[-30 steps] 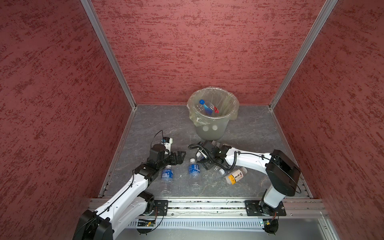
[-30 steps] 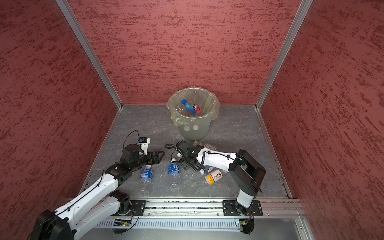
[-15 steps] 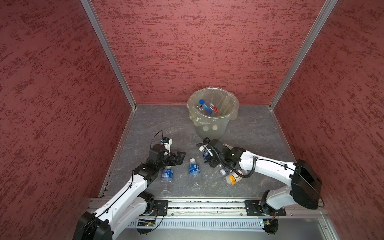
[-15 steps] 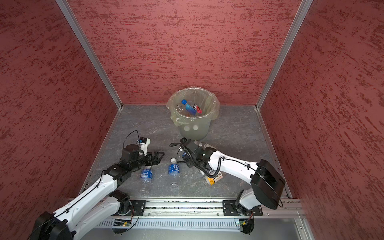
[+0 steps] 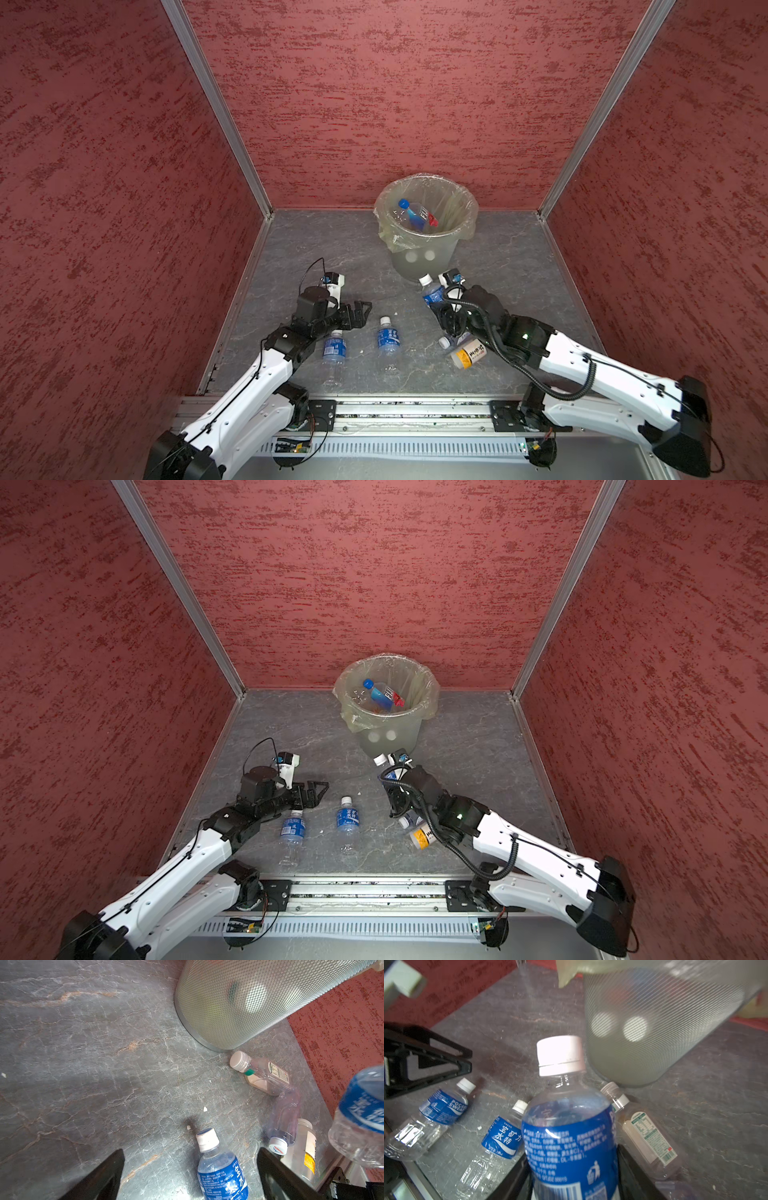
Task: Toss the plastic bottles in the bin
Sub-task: 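Lift the Pocari Sweat bottle with the right gripper over the bin and release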
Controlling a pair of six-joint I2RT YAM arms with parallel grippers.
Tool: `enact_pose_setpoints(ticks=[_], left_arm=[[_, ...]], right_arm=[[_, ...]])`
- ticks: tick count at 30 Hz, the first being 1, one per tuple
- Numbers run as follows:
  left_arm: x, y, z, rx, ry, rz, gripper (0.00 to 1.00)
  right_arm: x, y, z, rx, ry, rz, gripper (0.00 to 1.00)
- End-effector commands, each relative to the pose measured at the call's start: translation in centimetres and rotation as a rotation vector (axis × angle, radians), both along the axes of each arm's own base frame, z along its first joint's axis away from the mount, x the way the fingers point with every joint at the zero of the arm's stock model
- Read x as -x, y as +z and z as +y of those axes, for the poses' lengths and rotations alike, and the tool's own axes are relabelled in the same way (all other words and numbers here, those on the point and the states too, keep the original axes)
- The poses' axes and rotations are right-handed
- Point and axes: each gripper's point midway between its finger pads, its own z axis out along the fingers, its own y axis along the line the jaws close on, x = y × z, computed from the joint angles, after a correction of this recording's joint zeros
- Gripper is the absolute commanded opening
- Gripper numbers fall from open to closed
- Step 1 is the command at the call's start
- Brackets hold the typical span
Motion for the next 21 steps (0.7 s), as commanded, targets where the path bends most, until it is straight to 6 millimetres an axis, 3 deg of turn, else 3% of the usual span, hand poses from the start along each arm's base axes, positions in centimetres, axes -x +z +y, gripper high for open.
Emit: enact_pose_setpoints(ticks=[1,13,17,21], left_arm=[[-0.2,1.4,-0.4,0.001,-0.008,-0.019,1.00],[0.4,2.0,-1.2,-0.010,-0.035,-0.019,1.00],[0.6,2.0,-1.4,-0.007,-0.041,-0.016,1.00],[1.0,2.0,-1.6,-0.007,-0.051,-0.014,1.00]], right_arm=[[-0.5,2.4,-1.6,-0.079,-0.092,-0.078,0.57],[0.5,9.9,-6.8,-0.281,-0.229,-0.279,0.57],[-0.1,12.1,-7.0,-0.272,-0.254,-0.328,0.58],[-1.1,14.7,-5.9,-0.262,-0.256,-0.383,0.59]])
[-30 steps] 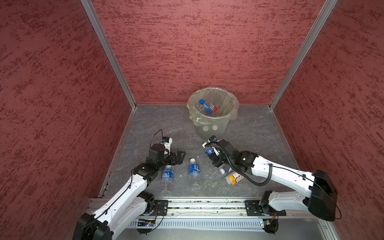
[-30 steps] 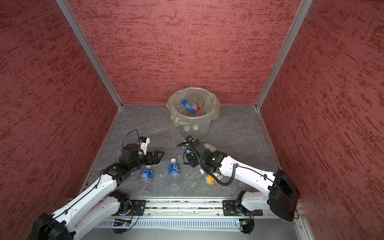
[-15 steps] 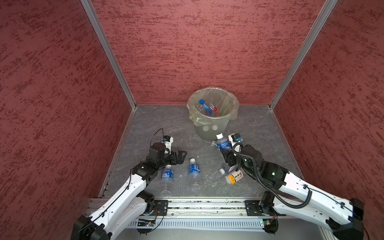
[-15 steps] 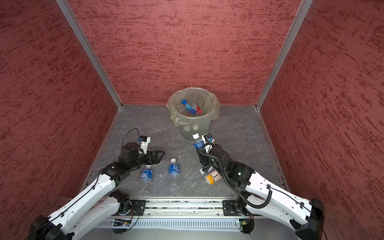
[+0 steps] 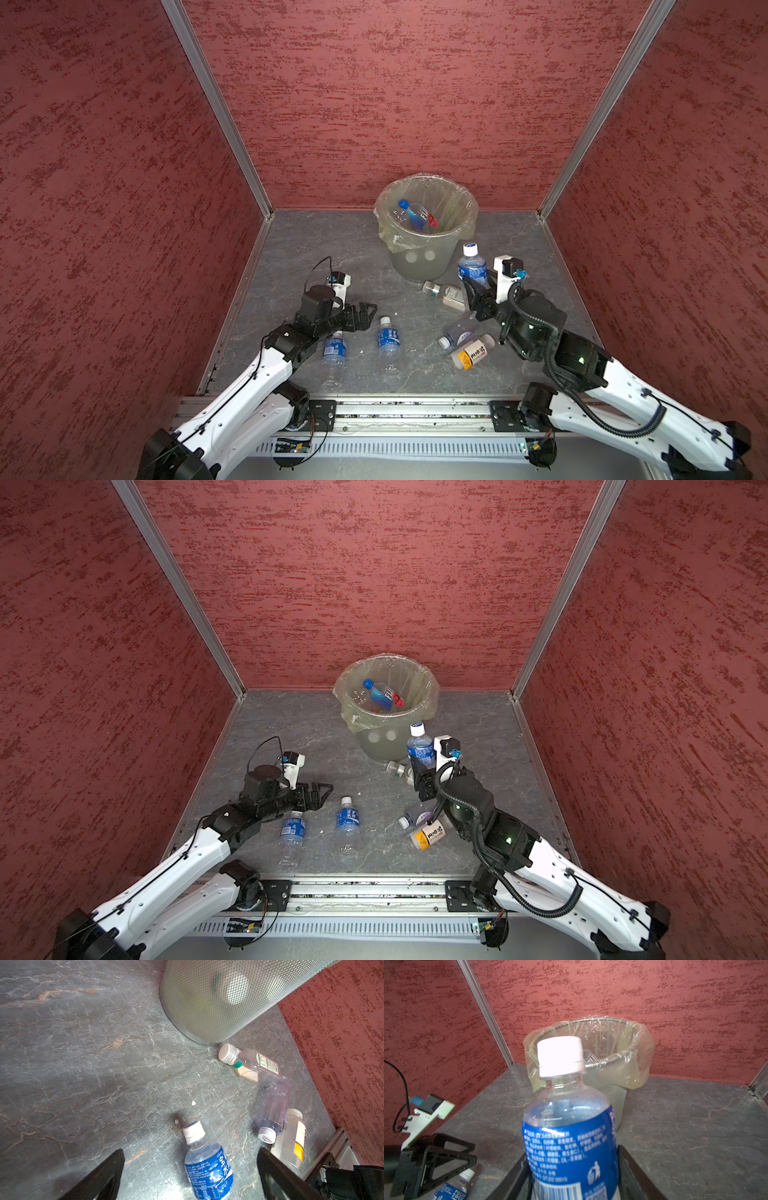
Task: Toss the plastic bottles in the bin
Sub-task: 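Lift the Pocari Sweat bottle with the right gripper over the bin and release, then withdraw the right gripper from the bin while the left gripper lowers toward the mineral-water bottle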
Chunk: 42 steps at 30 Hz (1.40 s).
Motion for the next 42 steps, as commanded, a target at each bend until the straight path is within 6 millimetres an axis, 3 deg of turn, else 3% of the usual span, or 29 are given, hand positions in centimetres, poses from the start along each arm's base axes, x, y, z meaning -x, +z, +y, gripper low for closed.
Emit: enact_pose_setpoints(ticks=[1,5,7,9,11,13,14,16,20,28,42], left_arm=[[0.1,0.8,-0.1,0.005,0.001,-0.018,1.00],[0.6,0.7,0.0,0.017,0.002,-0.020,1.00],[0.9,0.5,0.0,0.021,0.001,-0.018,1.00],[1.1,0.4,-0.1,0.029,-0.010,-0.015,1.00],[1.4,0.4,-0.4,0.037,-0.024,-0.010,1.00],[1.6,0.5,-0.5,0.040,-0.035,-0.002,1.00],[1.8,0.6,-0.6,0.043,-0.038,0.000,1.00],[2.0,0.8,-0.6,0.048,-0.043,-0.001,1.00],[2.5,0.9,-0.7,0.058,-0.040,0.007,0.99],[2.5,1.0,-1.2,0.023,-0.018,0.021,0.99],[2.7,0.9,-3.5,-0.016,-0.039,0.030,0.98]], right_arm=[[-1.1,4.3,0.5,-0.026,-0.039,-0.100,0.59],[-4.0,8.4,2.6,0.008,-0.068,-0.172,0.61],[-6.4,10.8,3.5,-0.001,-0.074,-0.203,0.61],[-10.1,13.2,4.1,-0.021,-0.080,-0.223,0.65],[-14.7,14.0,4.5,-0.017,-0.101,-0.200,0.81],[-19.1,13.4,4.8,0.009,-0.122,-0.145,0.94],[-20.8,13.2,4.5,0.012,-0.146,-0.120,0.97],[-22.1,13.2,3.9,0.001,-0.161,-0.097,0.99],[-20.8,14.8,2.9,-0.043,-0.155,-0.134,0.99],[-17.2,14.6,1.1,-0.069,-0.145,-0.126,0.99],[-14.0,7.0,-1.3,-0.008,-0.173,0.012,0.96]])
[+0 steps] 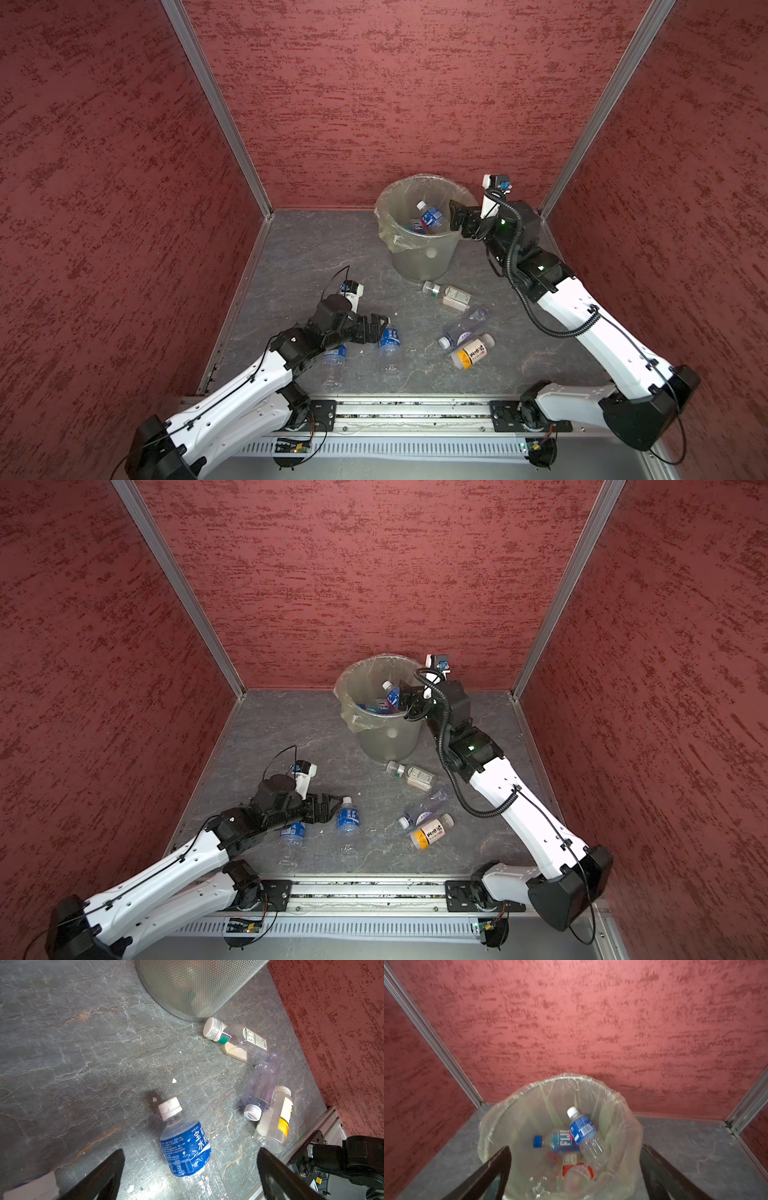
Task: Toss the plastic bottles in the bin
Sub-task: 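Withdraw the right gripper from the bin while the left gripper lowers toward the mineral-water bottle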
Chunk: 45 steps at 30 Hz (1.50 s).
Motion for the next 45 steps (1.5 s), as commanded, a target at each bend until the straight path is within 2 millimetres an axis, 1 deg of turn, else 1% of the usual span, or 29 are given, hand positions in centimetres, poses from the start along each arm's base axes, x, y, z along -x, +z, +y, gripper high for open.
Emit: enact_pose_setpoints(ticks=[1,5,7,11,13,16,20,27,32,42,45], left_arm=[[-0.6,1.2,-0.5,0.007,0.018,-0.025,0.97],[-0.5,0.7,-0.7,-0.020,0.023,-0.004,0.95],[-0.3,0.6,-0.8,-0.029,0.024,-0.001,0.93],[-0.1,0.3,-1.0,-0.033,0.025,0.002,0.92],[0.0,0.3,-1.1,-0.035,0.025,0.001,0.93],[0.1,0.2,-1.2,-0.038,0.022,0.002,0.96],[0.4,0.0,-1.1,-0.051,0.024,0.007,0.97],[0.9,-0.3,-1.2,-0.058,0.019,0.016,0.98],[1.2,-0.6,-1.3,-0.062,0.019,0.021,1.00],[1.7,-1.1,-1.5,-0.070,0.021,0.038,1.00],[2.0,-1.8,-1.5,-0.083,0.024,0.060,1.00]], right_arm=[[1.1,-0.5,-0.9,-0.007,-0.011,0.014,0.96],[1.8,-2.4,-1.1,-0.006,-0.007,0.048,0.95],[2.2,-3.7,-1.3,-0.003,-0.009,0.072,0.94],[2.9,-5.5,-1.7,-0.004,-0.013,0.100,0.94],[3.3,-6.5,-2.0,-0.006,-0.016,0.111,0.94],[3.8,-7.9,-2.3,-0.006,-0.017,0.133,0.94],[4.6,-9.5,-2.7,-0.004,-0.020,0.160,0.95],[6.0,-11.8,-3.4,-0.006,-0.023,0.193,0.96],[6.7,-13.3,-3.8,-0.004,-0.027,0.221,0.99],[7.4,-14.8,-4.2,-0.005,-0.028,0.241,0.99],[7.6,-15.2,-4.3,-0.006,-0.029,0.245,0.99]])
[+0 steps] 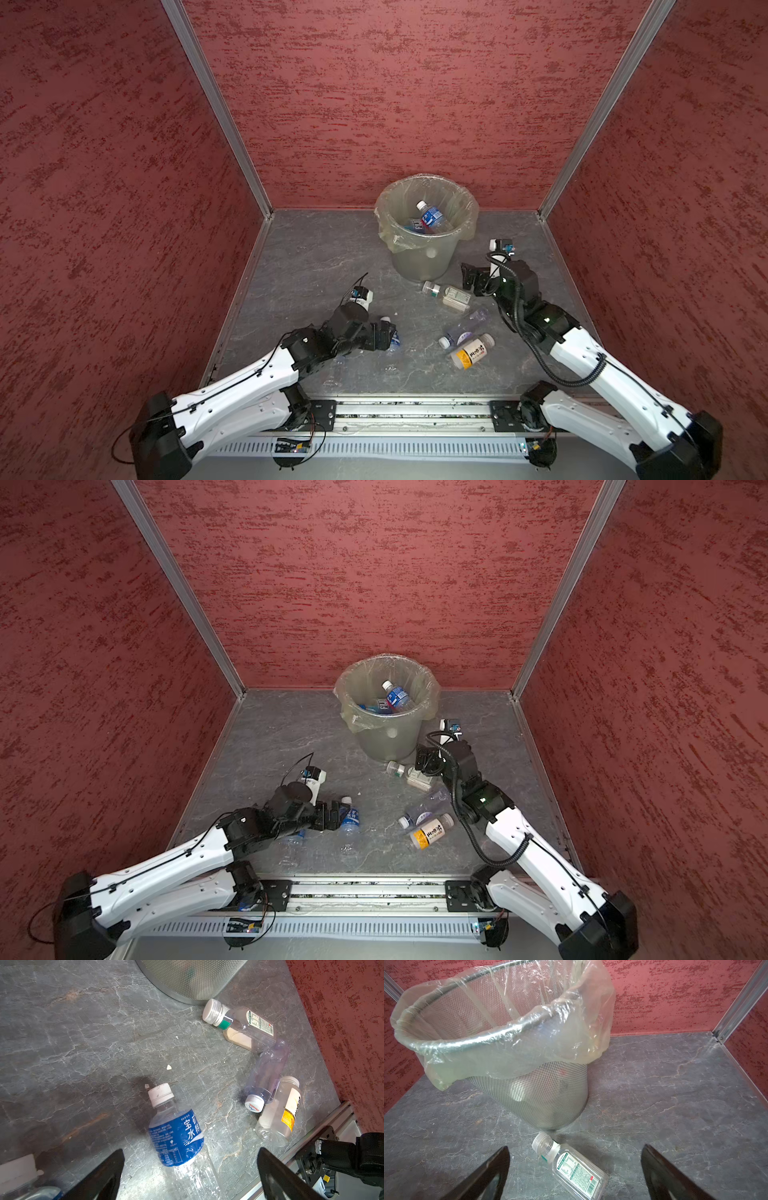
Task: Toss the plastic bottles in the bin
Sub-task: 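Withdraw the right gripper from the bin while the left gripper lowers toward the mineral-water bottle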
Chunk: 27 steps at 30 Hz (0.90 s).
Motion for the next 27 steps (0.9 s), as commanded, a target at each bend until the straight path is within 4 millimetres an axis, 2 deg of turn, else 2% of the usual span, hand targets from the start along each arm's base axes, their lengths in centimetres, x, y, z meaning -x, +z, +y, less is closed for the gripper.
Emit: enact_pose_setpoints(ticks=[1,17,27], left_arm=[[0.3,-1.3,0.2,-0.030,0.018,0.035,1.00],[1.0,-5.6,-1.8,-0.167,-0.014,0.202,0.96],[1.2,-7.2,-2.6,-0.206,-0.029,0.251,0.94]], right_arm=[[0.3,-0.1,0.0,-0.027,0.000,-0.002,0.99],[0.4,0.0,0.2,-0.035,0.011,-0.012,0.99],[0.2,-0.2,0.4,-0.033,0.019,-0.007,0.99]])
